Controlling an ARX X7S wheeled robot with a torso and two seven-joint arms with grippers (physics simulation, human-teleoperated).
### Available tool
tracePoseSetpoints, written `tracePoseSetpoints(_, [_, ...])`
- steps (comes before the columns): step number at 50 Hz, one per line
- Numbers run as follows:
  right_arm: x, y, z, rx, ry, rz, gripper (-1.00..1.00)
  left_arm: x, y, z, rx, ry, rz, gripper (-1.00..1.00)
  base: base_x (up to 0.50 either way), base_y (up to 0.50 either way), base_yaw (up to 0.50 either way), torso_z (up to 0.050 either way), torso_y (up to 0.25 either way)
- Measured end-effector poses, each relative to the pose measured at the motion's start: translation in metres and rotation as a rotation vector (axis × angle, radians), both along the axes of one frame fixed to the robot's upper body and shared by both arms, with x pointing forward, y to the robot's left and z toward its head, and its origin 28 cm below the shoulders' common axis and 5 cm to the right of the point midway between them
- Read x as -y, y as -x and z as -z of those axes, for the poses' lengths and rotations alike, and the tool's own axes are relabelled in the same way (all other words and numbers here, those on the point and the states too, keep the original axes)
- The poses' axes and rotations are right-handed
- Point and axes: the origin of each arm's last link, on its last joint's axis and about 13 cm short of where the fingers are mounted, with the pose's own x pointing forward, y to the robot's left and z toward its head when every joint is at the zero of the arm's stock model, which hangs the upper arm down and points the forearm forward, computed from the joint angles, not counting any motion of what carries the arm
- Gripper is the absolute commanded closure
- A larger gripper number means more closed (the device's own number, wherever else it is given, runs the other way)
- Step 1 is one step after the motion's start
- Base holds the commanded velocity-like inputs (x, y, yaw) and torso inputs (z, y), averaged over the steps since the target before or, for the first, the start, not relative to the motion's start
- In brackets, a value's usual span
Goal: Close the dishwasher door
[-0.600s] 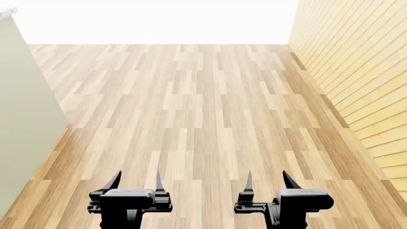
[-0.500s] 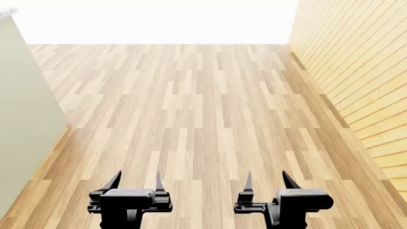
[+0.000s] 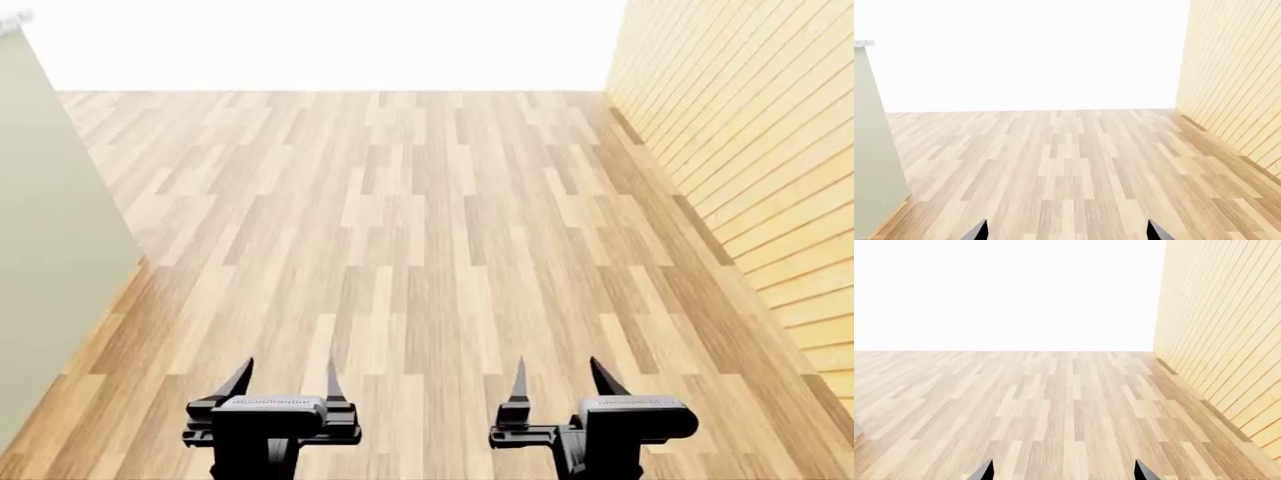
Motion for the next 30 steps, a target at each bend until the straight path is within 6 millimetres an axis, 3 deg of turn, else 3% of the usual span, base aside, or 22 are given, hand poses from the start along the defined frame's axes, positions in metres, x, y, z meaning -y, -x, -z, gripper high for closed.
tracePoseSetpoints(30, [-0.0004, 0.0009, -0.0004, 0.000, 0.004, -0.007, -1.00, 0.0003, 0.0006, -0.0002, -0.005, -0.003, 0.003, -1.00, 0.00, 0.00, 0.00, -0.050, 0.000])
